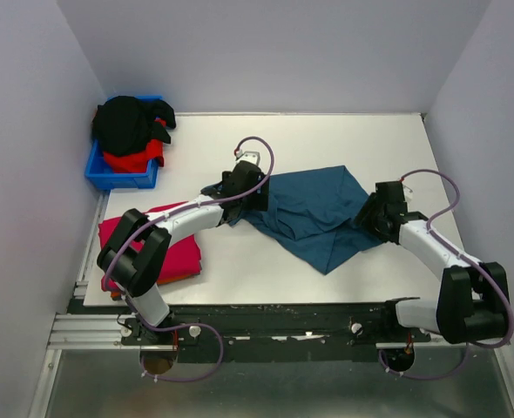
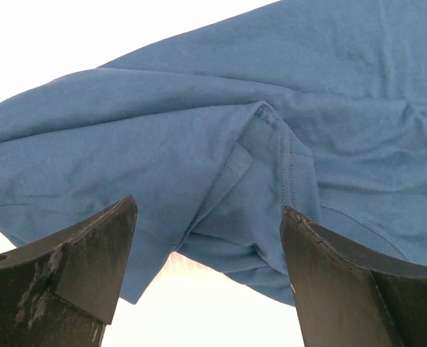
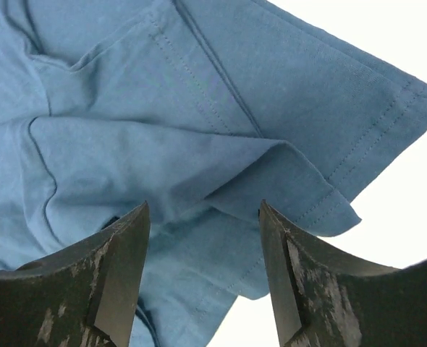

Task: Fold and stack the t-shirts
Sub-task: Flatten out the tshirt

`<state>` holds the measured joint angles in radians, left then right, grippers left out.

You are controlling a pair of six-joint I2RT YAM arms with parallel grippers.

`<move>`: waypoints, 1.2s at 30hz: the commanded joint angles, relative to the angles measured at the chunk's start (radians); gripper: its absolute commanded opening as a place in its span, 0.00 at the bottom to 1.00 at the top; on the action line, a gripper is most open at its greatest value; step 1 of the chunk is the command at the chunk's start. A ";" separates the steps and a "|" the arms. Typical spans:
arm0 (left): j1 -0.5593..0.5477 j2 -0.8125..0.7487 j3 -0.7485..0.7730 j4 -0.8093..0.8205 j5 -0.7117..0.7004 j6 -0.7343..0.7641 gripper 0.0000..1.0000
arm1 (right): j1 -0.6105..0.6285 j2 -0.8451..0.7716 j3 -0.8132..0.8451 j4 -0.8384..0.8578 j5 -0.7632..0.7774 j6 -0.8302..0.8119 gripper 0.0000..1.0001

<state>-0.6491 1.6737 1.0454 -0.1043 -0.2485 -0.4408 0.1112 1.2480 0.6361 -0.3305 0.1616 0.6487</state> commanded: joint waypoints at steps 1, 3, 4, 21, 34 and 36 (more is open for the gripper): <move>-0.009 -0.017 0.013 0.014 0.011 0.016 0.91 | -0.010 0.086 0.060 0.030 0.032 0.080 0.68; -0.009 -0.017 0.013 0.012 0.008 0.017 0.91 | -0.011 0.123 0.082 0.031 0.021 0.106 0.57; -0.009 -0.017 0.015 0.011 0.008 0.017 0.91 | -0.011 0.132 0.086 0.037 0.024 0.118 0.49; -0.095 -0.068 0.005 0.034 0.011 0.103 0.91 | -0.011 -0.151 0.330 -0.025 0.000 -0.027 0.01; -0.119 0.017 0.059 0.015 -0.061 0.154 0.92 | -0.011 -0.159 0.606 -0.051 -0.139 -0.067 0.01; -0.122 0.049 0.079 0.014 -0.072 0.169 0.92 | -0.011 -0.151 0.597 -0.050 -0.145 -0.067 0.01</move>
<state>-0.7574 1.6722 1.0828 -0.1013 -0.2810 -0.3153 0.1028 1.0725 1.2263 -0.3504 0.0639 0.5957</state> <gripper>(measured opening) 0.920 0.011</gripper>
